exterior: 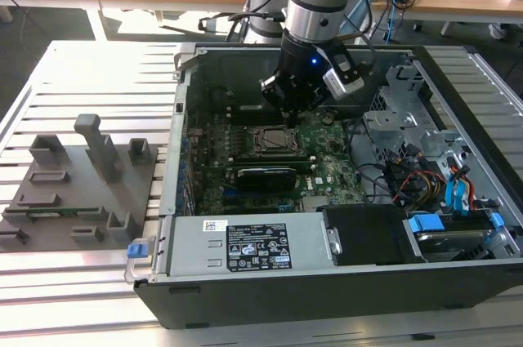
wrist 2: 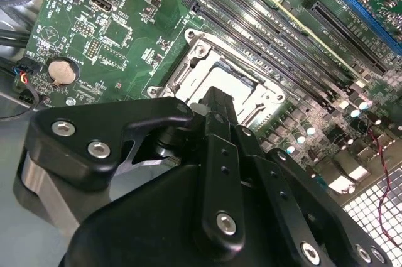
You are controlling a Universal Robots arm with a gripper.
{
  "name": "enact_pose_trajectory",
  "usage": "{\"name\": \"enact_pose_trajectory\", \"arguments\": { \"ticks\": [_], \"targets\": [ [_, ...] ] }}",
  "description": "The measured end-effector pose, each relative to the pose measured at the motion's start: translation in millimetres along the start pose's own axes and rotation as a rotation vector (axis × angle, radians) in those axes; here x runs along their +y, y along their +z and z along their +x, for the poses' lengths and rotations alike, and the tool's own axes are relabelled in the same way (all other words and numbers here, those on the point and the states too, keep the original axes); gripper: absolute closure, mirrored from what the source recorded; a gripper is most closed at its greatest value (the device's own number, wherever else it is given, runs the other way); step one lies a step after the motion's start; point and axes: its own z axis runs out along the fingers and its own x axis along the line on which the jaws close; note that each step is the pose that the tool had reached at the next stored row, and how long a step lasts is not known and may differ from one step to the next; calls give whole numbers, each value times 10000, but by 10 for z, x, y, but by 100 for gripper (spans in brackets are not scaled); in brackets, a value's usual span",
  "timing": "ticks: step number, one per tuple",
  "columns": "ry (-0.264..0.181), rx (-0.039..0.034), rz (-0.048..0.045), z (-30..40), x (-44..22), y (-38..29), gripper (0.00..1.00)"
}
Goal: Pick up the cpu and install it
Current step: 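Install the first cpu locking lever, then install the second cpu locking lever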
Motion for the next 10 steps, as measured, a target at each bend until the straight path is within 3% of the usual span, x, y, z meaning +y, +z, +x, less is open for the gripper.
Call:
{"name": "enact_pose_trajectory", "arguments": {
  "ticks": [10],
  "targets": [
    [-2, 1, 1, 0, -10, 0, 89]
  ]
}}
